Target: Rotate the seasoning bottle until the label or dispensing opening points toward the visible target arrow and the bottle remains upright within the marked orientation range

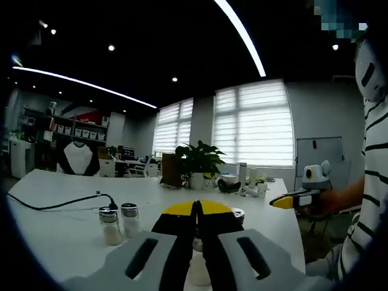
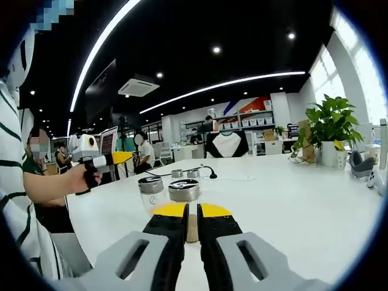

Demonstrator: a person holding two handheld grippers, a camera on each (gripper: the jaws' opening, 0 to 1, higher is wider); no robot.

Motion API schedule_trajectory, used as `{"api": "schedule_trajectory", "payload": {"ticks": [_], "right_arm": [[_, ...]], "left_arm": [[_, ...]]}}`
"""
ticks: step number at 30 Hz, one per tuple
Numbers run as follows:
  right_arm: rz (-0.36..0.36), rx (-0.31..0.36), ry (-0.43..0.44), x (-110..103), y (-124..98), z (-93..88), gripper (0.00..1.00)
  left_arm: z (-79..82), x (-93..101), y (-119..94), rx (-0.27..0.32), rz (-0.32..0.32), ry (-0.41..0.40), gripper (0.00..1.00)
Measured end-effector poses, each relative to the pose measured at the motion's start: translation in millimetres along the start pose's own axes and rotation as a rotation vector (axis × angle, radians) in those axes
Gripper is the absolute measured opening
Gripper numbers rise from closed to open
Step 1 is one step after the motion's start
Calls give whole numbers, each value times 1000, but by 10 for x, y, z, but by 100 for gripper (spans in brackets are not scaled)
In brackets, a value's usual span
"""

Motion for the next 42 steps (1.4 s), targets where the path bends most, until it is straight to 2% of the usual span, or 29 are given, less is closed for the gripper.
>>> {"api": "schedule_trajectory", "payload": {"ticks": [3, 6, 8, 12, 16, 18, 22, 27, 30, 32, 34, 35, 36, 42], "right_arm": [[3, -3, 3, -11, 23, -6, 6], [-4, -4, 13, 20, 36, -1, 5], [-5, 0, 41, 38, 35, 13, 4], [-13, -16, 60, 140, 10, -12, 1], [-21, -27, 71, 152, -18, -42, 1], [-23, -30, 79, 160, -32, -54, 1], [-30, -34, 97, 183, -39, -95, 1], [-26, -40, 107, 174, -31, -118, 1], [-30, -38, 113, 188, -27, -118, 1], [-36, -35, 120, 203, -30, -114, 1], [-40, -33, 122, 212, -36, -110, 1], [-42, -32, 123, 217, -41, -108, 1], [-46, -30, 125, 227, -49, -107, 1], [-65, -28, 135, 268, -78, -115, 1]], "left_arm": [[-13, 51, 23, -1, -23, -26, 6], [-107, 81, 68, -55, -30, -25, 6], [-125, 101, 91, -44, -36, -25, 9], [-255, 72, 147, -70, -25, -46, 25], [-406, 38, 198, -95, -19, -42, 33], [-477, 45, 241, -98, -27, -84, 42], [-567, 36, 306, -116, -27, -92, 57], [-594, 4, 379, -120, -62, -111, 55], [-593, 10, 424, -130, -93, -107, 50], [-612, 30, 465, -157, -126, -89, 50], [-654, 93, 471, -202, -185, -93, 44], [-638, 34, 475, -196, -149, -73, 43], [-648, 41, 464, -210, -159, -76, 42], [-643, 47, 459, -211, -153, -78, 41]]}}
Point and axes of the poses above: the point that each gripper's makers call its tool centre point, and the gripper's own axes: y roughly forward along the fingers, x roughly to its right, z roughly out of its top, the point moved 3 cm from there along -y, roughly backward along the fingers, and after that the axes turned 10 degrees about -z, right-handed, at the moved point
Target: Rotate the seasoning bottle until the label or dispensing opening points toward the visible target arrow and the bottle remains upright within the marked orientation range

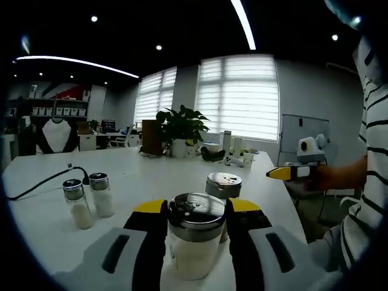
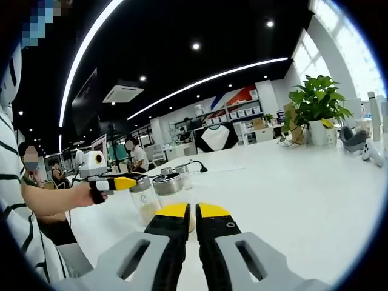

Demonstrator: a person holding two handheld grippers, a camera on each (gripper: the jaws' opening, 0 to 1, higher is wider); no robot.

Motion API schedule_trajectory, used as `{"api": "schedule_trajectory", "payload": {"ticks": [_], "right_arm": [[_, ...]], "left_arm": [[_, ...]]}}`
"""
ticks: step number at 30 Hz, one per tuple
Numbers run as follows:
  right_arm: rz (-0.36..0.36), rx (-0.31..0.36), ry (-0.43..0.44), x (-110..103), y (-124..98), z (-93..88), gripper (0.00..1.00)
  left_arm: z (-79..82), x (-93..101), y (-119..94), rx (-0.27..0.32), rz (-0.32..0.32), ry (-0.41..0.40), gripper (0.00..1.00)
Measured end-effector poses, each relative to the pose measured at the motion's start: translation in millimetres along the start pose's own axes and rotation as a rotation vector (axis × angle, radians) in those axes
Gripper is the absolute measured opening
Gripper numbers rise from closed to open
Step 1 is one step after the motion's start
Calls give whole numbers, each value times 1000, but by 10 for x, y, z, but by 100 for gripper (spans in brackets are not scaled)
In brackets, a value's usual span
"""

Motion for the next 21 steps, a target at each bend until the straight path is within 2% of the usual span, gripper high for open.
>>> {"api": "schedule_trajectory", "payload": {"ticks": [3, 4, 8, 11, 16, 18, 21], "right_arm": [[-13, 2, 4, 15, -5, 4, 0], [-38, 5, 5, 49, -7, 8, 0], [-81, 20, 26, 142, -32, 40, 0], [-91, 22, 17, 163, -52, 44, 0], [-106, 12, 15, 189, -76, 3, 0], [-107, 10, 14, 189, -81, -2, 0], [-107, 8, 10, 189, -84, 1, 0]], "left_arm": [[2, 23, -2, -8, 34, -5, 40], [2, 36, 1, -8, 50, -6, 40], [-1, 35, -1, -5, 147, -20, 40], [-6, 62, 16, -9, 191, -13, 40], [-16, 70, 16, 18, 270, -21, 40], [-11, 67, 15, 4, 301, -23, 40], [-9, 62, 16, 5, 317, -31, 40]]}}
Point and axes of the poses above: the point that each gripper's makers call its tool centre point, and the gripper's own axes: y roughly forward along the fingers, x roughly to its right, z roughly out of its top, the point moved 3 cm from there along -y, roughly backward along the fingers, and after that the axes turned 10 degrees about -z, right-handed, at the moved point
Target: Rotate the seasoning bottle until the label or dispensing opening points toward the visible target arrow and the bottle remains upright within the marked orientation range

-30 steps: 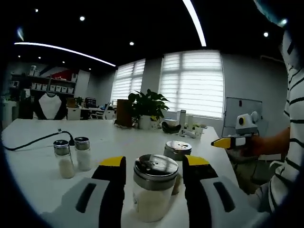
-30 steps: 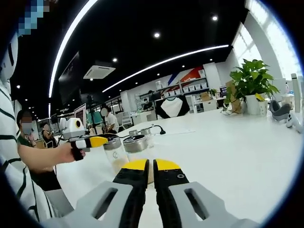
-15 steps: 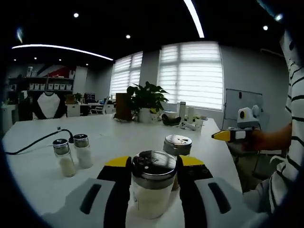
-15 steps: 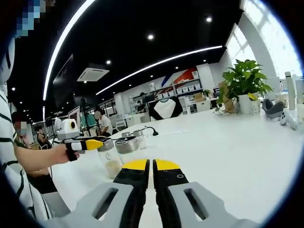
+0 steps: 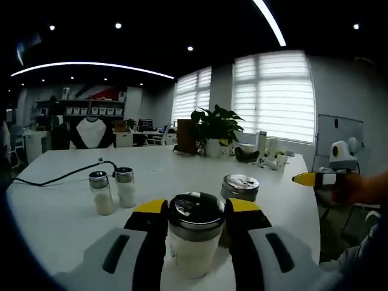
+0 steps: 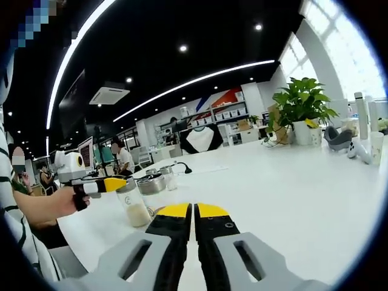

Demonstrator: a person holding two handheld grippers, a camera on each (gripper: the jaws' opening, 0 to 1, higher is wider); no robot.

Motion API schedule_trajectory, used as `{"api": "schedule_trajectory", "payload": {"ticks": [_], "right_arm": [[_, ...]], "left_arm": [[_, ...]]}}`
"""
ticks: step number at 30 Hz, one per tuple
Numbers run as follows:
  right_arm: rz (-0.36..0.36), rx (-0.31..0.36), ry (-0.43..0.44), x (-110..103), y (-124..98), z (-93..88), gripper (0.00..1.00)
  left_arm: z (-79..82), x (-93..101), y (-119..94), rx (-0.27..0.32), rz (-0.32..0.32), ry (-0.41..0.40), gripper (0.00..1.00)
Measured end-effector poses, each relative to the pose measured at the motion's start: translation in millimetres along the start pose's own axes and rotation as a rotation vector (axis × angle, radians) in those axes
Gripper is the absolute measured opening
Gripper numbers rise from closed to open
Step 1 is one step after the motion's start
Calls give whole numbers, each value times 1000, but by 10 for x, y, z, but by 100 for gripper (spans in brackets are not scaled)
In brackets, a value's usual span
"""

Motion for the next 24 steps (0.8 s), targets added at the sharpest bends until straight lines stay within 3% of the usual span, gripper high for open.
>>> {"api": "schedule_trajectory", "payload": {"ticks": [6, 9, 12, 13, 15, 16, 18, 21, 24], "right_arm": [[3, -1, -7, 0, 8, 10, 0], [9, -8, 2, -7, 17, 6, 0], [23, -7, 6, -35, 28, 23, 0], [28, -6, 3, -45, 33, 28, 0], [38, -6, -1, -72, 52, 38, 0], [41, -7, -2, -80, 58, 40, 0], [49, -7, -4, -103, 69, 45, 0], [61, -5, -8, -138, 69, 54, 0], [70, -4, -13, -158, 53, 57, 0]], "left_arm": [[34, 5, -45, 2, -37, 44, 40], [162, 6, -128, 63, -106, 23, 39], [270, -67, -216, 88, -161, 31, 40], [302, -32, -220, 99, -222, 19, 41], [340, -99, -242, 110, -223, 3, 42], [357, -72, -238, 117, -272, -3, 43], [353, -104, -224, 107, -283, -1, 44], [281, -51, -170, 66, -370, 17, 45], [204, -50, -112, 47, -400, -2, 46]]}}
Point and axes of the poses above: the point that each gripper's makers call its tool centre point, and the gripper's own axes: y roughly forward along the fingers, x roughly to its right, z roughly out of its top, the point moved 3 cm from there along -y, roughly backward along the fingers, and after that the axes turned 10 degrees about -z, right-handed, at the moved point
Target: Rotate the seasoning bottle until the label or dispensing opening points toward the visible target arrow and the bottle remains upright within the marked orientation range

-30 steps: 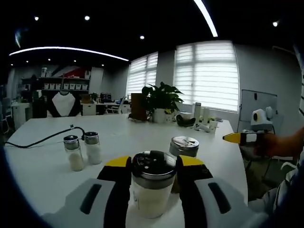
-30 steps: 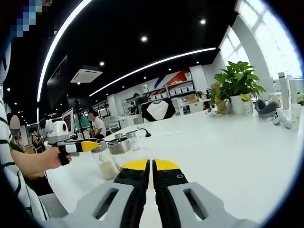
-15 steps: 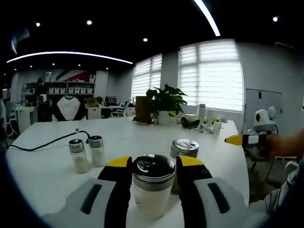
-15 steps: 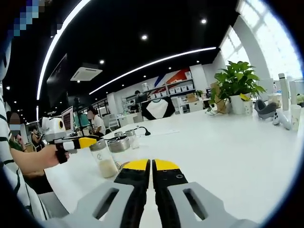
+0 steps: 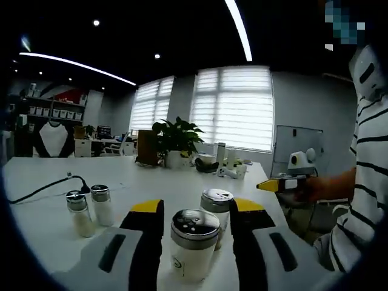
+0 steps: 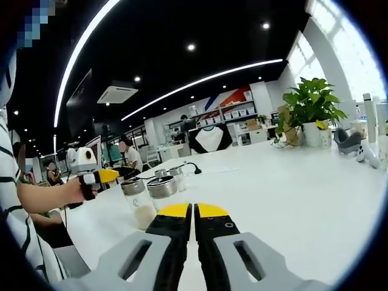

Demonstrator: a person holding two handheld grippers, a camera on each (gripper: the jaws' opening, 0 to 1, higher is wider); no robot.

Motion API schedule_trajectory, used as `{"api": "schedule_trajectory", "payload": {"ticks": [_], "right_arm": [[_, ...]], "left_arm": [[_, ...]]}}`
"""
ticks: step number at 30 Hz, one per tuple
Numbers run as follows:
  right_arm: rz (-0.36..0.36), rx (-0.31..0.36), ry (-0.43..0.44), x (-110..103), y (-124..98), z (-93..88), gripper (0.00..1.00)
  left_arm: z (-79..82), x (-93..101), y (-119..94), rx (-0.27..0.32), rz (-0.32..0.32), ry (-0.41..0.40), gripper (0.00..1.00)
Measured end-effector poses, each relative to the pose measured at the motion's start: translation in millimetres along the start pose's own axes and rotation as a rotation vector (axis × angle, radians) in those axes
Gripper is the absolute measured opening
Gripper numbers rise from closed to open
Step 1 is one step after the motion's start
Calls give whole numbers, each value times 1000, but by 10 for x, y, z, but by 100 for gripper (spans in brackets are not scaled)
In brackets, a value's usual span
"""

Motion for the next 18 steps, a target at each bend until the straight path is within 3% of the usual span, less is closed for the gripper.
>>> {"api": "schedule_trajectory", "payload": {"ticks": [5, 18], "right_arm": [[12, -12, -3, -23, -25, -34, 0], [19, -12, -9, -54, -9, -32, 0]], "left_arm": [[-108, 6, 73, -36, -17, -8, 47], [-147, -62, 65, -66, 22, 18, 40]]}}
Point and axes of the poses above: the point that each gripper's makers call its tool centre point, and the gripper's own axes: y roughly forward along the fingers, x roughly to its right, z roughly out of its top, the point moved 3 cm from there along -y, roughly backward along the fingers, and after that the axes turned 10 degrees about -z, right-handed, at the moved point
